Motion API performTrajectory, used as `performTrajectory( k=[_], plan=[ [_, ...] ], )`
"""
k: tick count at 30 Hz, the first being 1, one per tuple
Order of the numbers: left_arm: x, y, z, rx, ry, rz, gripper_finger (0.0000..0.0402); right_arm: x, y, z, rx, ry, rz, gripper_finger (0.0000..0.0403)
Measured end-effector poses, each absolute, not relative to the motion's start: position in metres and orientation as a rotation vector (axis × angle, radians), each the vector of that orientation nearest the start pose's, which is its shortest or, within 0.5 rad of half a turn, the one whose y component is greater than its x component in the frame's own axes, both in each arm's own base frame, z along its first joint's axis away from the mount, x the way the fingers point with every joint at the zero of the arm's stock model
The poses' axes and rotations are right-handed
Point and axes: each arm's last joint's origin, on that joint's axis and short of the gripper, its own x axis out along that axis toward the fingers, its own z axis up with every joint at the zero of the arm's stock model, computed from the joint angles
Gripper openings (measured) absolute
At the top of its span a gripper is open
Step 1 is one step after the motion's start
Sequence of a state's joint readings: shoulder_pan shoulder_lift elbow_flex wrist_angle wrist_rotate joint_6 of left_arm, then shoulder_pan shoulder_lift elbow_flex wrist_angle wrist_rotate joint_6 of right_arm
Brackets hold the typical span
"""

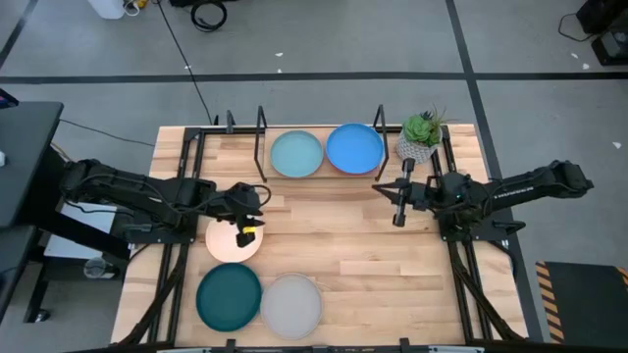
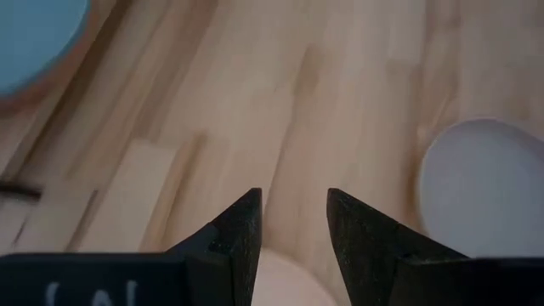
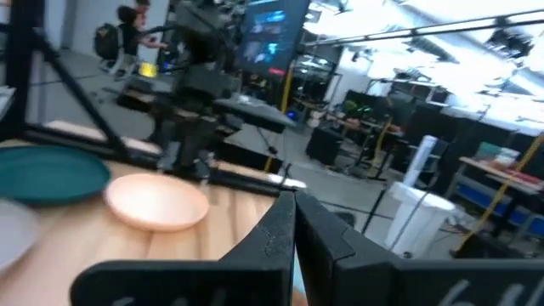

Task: Place and stack plates onto a shelf
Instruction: Stack the light pink plate on top of the light blue plate on the shelf

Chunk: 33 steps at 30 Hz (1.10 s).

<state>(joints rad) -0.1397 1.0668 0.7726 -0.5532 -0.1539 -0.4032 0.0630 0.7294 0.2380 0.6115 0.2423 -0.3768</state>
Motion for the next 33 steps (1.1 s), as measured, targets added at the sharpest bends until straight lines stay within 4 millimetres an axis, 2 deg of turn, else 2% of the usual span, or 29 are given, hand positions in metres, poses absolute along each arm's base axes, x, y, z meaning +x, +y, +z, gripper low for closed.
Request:
performTrajectory(
  k=[5,9,15,19,25,33],
  plan=[
    [0.215,-0.018,0.239,-0.345,0.852,0.243,0.0141,0.156,0.003,0.217,-0.348,-0.071,-0.198,0.0018],
    [0.227,-0.015,0.232,-0.419,0.873,0.22,0.0141,0.154,0.003,0.212,-0.32,-0.059,-0.207,0.0019],
    [0.239,-0.011,0.244,-0.43,0.986,0.283,0.0141,0.155,0.006,0.214,-0.29,-0.11,-0.106,0.002],
    [0.229,-0.011,0.238,-0.359,1.162,0.313,0.0141,0.156,0.006,0.213,-0.276,-0.105,-0.101,0.002],
    [0.205,0.0,0.214,-0.293,1.387,0.372,0.0141,0.158,0.006,0.21,-0.279,-0.08,-0.099,0.002],
    [0.194,0.022,0.194,-0.271,1.438,0.379,0.0141,0.159,0.006,0.209,-0.27,-0.071,-0.097,0.002]
  ],
)
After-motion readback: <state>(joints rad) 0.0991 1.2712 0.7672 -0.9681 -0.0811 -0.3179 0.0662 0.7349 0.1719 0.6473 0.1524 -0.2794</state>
